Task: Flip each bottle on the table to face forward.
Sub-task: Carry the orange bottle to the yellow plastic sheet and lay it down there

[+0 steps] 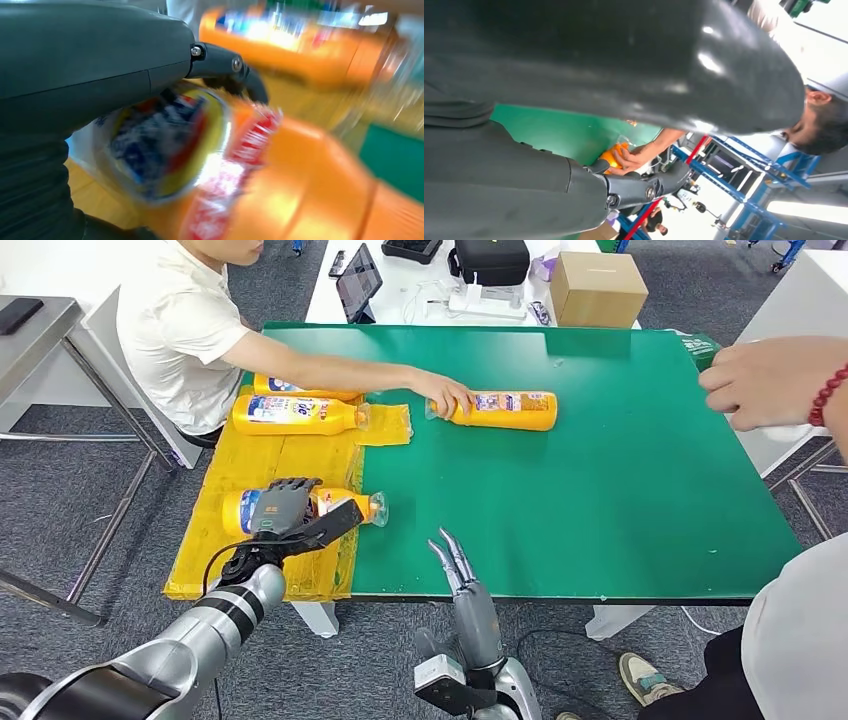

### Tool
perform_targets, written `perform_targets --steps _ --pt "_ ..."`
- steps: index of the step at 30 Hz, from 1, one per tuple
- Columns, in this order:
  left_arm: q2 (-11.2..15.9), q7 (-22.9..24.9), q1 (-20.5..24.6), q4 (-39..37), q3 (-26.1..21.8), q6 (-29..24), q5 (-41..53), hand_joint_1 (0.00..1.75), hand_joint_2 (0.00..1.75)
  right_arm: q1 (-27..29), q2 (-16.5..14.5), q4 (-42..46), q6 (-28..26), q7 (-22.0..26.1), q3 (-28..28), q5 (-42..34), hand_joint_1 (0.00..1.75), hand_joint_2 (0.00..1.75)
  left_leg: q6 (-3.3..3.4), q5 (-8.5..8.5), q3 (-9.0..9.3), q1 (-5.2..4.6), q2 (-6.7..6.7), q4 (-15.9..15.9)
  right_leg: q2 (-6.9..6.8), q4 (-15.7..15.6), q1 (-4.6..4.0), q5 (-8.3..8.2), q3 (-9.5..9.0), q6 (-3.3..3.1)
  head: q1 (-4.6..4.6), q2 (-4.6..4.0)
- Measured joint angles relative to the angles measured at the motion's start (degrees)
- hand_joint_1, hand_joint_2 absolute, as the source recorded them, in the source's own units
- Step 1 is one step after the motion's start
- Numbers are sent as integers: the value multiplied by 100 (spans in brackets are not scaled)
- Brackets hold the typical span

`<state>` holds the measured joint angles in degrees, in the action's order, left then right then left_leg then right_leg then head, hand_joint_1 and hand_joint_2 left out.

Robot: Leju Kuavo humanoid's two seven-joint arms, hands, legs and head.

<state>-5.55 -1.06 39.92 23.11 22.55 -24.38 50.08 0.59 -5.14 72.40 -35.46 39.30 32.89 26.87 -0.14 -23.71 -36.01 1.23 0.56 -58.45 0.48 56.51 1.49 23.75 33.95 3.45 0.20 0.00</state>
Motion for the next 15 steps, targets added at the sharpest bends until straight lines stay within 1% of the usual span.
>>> perform_targets --steps 3,8,11,15 --pt "-25 -502 7 -60 -31 559 -259 0 175 -3 -21 -136 -90 22 -127 -41 0 0 0 1 0 -1 16 0 -7 0 1 2 -9 1 -2 0" --pt "-129 -1038 -171 146 -118 631 -529 0 175 -1 -56 -260 -182 39 -212 -108 0 0 2 2 -1 -3 34 0 -19 -2 3 3 -12 2 -2 0" --pt "-198 -1273 -407 450 -119 408 -529 0 175 2 -68 -313 -226 44 -242 -113 0 0 2 2 -2 -3 32 -1 -18 -2 3 2 -11 2 -2 0" --pt "-299 -1709 -952 1162 -105 -333 -685 0 175 23 -69 -357 -324 49 -286 -81 0 0 2 1 -9 -3 30 -1 -15 -2 3 2 0 2 -2 0"
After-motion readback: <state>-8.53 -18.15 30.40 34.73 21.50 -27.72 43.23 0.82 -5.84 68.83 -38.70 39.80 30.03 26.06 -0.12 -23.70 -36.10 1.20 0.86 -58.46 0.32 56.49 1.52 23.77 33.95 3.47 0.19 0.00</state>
